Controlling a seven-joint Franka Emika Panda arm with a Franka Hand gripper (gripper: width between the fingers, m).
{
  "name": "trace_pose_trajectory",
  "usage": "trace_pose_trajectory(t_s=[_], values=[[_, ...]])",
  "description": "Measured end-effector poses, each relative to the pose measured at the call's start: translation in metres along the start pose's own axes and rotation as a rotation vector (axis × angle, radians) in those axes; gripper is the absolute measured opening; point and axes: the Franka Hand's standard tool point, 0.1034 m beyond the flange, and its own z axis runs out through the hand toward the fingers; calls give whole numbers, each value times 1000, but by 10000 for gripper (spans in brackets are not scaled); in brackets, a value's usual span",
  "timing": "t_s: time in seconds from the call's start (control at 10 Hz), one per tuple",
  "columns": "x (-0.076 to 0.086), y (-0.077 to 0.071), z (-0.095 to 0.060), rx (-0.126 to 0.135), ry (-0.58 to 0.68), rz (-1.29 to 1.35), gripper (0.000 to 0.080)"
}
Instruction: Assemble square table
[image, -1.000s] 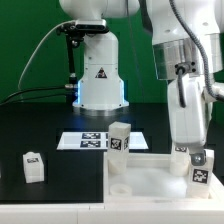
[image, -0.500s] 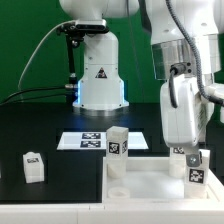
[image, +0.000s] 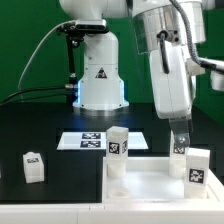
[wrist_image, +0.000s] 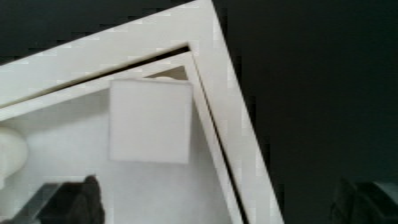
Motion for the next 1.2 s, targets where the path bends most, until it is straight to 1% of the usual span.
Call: trace_pose_trajectory(t_s=[0.3, 0.4, 0.5, 0.6, 0.7, 0.8, 0.9, 1.1, 1.2], values=[[0, 1, 1, -1, 1, -18, 648], [6, 0, -2, 6, -2, -95, 648], [25, -1, -9, 12, -10, -148, 648], [46, -2, -18, 2, -9, -271, 648], [63, -5, -25, -11, -11, -357, 648], [65, -7, -24, -6, -7, -393, 648], [55, -5, -21, 7, -7, -451, 648], [60, -6, -21, 6, -4, -580, 648], [66, -6, -21, 4, 0, -713, 648]])
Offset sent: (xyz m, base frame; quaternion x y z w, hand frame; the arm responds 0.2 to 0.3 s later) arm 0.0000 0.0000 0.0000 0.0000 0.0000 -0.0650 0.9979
